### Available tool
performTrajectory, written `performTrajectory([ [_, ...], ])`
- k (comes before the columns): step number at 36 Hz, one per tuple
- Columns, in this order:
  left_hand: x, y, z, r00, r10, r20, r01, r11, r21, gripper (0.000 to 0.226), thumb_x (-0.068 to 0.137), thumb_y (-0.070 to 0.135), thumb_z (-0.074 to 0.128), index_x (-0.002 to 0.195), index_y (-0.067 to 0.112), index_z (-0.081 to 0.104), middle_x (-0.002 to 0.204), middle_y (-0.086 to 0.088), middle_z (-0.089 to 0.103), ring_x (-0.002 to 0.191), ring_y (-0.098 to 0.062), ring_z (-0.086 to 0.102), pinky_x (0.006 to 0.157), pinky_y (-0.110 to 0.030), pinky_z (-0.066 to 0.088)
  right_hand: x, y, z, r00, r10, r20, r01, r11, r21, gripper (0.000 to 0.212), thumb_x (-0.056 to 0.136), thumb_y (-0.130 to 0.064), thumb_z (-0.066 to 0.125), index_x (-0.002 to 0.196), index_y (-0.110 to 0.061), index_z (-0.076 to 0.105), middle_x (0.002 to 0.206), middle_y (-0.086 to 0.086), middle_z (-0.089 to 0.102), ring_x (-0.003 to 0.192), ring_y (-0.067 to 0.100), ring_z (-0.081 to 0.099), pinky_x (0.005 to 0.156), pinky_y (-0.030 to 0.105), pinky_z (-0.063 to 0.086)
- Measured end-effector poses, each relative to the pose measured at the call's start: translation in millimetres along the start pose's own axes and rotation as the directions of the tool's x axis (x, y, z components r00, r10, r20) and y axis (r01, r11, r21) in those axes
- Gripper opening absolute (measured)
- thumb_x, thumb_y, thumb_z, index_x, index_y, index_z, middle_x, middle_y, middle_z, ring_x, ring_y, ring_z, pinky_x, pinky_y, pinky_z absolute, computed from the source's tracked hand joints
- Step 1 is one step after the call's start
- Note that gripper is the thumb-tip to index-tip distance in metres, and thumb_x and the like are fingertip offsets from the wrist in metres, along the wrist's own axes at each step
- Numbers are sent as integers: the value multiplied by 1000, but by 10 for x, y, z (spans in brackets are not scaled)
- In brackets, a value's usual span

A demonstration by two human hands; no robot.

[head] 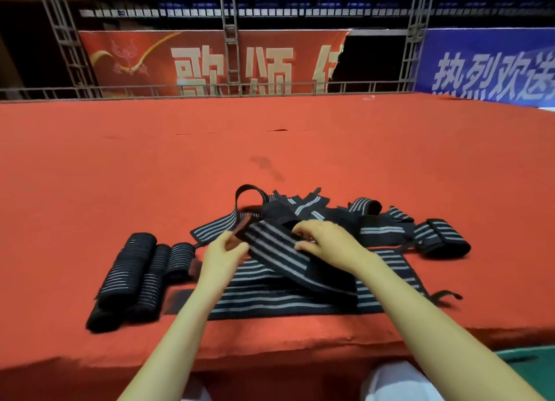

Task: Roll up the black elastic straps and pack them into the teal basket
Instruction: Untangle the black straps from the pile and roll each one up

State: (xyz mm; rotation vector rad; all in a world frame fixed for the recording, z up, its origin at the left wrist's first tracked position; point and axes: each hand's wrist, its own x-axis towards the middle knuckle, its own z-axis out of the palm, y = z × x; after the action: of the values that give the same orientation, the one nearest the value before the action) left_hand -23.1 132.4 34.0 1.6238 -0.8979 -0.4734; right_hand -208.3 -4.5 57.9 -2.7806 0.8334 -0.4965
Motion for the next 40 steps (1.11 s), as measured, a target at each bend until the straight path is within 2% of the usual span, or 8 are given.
performTrajectory([
  [6,-52,-470,-201,974,-177,-144,170,984,-61,14,86,2,56,74,6,53,81,-16,61,64,-18,62,74,-37,58,-250,205,251,983,128,134,-148,978,150,50,79,-56,67,122,-33,55,124,-8,61,117,13,54,99,38,44],
  [11,-57,-621,-333,964,-200,-178,172,972,-161,4,92,1,51,89,1,52,90,-11,56,81,-23,62,57,-20,57,-426,449,190,967,219,132,-243,946,212,39,70,-61,73,94,-32,61,82,-10,59,78,7,55,77,28,47],
  [17,-63,-626,-329,957,-180,-226,140,973,-183,9,94,2,48,102,-1,50,102,-13,52,84,-20,61,60,-19,58,-558,508,136,952,141,271,-238,897,371,29,73,-45,78,76,-23,60,65,-10,56,58,3,45,61,22,37],
  [23,-102,-589,-292,954,-168,-248,120,972,-200,7,91,-2,46,97,0,48,88,-9,47,73,-16,58,61,-24,59,-491,463,61,986,151,73,-167,901,399,23,87,-33,68,74,-19,55,68,-5,57,58,1,44,59,22,37],
  [27,-149,-539,-199,955,-158,-250,99,968,-231,8,91,-2,44,97,3,47,85,-7,49,69,-14,62,68,-28,60,-323,487,-170,979,120,-167,-102,989,111,28,84,-42,69,76,-18,56,71,2,60,67,16,53,67,33,40],
  [31,-152,-565,-157,953,-164,-254,103,966,-238,7,92,-1,45,97,4,46,84,-6,50,64,-9,64,71,-28,59,-176,479,-291,855,-108,-507,-95,929,-358,43,73,-53,69,61,-14,57,48,3,55,48,23,53,65,33,39],
  [36,-153,-637,-203,939,-164,-304,134,984,-117,6,92,5,47,93,7,41,90,-4,52,66,-20,66,61,-27,55,-172,463,-44,909,-105,-403,-97,888,-450,47,69,-56,75,58,-15,56,49,3,55,52,23,53,68,34,37],
  [40,-183,-746,-322,929,-88,-359,154,975,160,10,88,11,52,93,7,44,92,-12,60,71,-31,66,72,-40,51,-326,549,364,978,47,-204,-128,905,-406,40,85,-55,58,76,-17,59,75,1,65,82,26,57,78,38,34],
])
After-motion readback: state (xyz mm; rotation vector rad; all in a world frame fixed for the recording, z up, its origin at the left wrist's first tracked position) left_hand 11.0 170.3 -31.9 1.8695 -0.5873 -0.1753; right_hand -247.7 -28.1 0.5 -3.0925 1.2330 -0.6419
